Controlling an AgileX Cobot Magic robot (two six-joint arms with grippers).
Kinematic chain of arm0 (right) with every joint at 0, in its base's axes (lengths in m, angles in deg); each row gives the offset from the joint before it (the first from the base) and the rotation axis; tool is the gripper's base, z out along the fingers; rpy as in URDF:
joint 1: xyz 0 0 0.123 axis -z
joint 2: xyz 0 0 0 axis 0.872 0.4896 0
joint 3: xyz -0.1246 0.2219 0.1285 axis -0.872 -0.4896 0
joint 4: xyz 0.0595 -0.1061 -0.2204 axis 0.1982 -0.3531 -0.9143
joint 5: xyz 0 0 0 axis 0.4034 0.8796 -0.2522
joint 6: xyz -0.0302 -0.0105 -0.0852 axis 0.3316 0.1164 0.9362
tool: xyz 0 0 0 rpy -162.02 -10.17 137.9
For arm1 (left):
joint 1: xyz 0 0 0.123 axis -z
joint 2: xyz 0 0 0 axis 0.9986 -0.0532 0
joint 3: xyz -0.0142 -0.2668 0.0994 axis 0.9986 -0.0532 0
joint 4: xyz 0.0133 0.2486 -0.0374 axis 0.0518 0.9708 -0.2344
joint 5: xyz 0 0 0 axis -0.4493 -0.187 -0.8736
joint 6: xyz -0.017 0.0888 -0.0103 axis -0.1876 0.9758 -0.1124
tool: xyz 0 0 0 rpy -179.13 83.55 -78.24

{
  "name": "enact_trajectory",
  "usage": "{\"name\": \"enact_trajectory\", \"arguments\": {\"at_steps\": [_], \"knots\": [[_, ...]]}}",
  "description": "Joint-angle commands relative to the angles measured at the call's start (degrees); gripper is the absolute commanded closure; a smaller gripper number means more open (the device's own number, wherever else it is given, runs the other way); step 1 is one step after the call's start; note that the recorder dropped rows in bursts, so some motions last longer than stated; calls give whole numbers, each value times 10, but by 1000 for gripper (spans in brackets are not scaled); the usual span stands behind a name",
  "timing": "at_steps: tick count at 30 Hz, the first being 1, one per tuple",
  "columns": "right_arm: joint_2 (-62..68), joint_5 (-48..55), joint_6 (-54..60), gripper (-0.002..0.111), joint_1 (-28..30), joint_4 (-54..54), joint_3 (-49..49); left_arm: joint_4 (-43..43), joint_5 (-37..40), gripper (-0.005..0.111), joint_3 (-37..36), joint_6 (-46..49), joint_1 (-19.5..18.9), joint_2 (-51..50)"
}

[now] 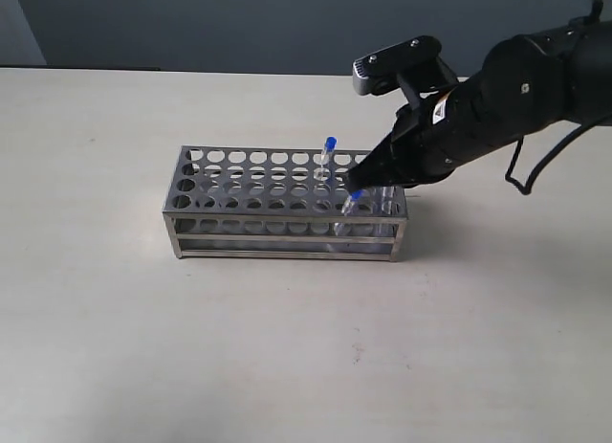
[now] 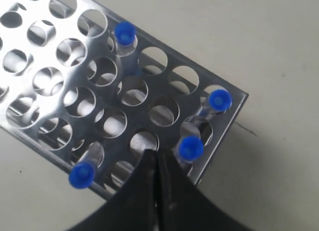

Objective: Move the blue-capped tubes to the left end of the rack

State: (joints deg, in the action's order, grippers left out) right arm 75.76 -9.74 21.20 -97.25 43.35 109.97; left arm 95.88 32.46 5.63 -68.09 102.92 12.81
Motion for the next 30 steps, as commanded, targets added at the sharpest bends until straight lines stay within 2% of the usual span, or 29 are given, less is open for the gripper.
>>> {"name": "enact_trajectory", "arguments": {"at_steps": [1, 4, 9, 11, 17, 30], "knots": [[-26, 15, 3, 109, -1, -5, 3, 1, -5, 106, 3, -3, 2, -2], [-28, 16, 3, 105, -1, -17, 3, 1, -5, 106, 3, -3, 2, -2], [-21, -8, 3, 71, -1, -19, 3, 1, -5, 106, 3, -3, 2, -2], [-19, -25, -2, 66, -1, -20, 3, 1, -5, 106, 3, -3, 2, -2], [8, -47, -3, 73, -1, -35, 3, 1, -5, 106, 3, -3, 2, -2], [54, -48, -19, 75, -1, -48, 3, -2, -3, 106, 3, -3, 2, -2]]}}
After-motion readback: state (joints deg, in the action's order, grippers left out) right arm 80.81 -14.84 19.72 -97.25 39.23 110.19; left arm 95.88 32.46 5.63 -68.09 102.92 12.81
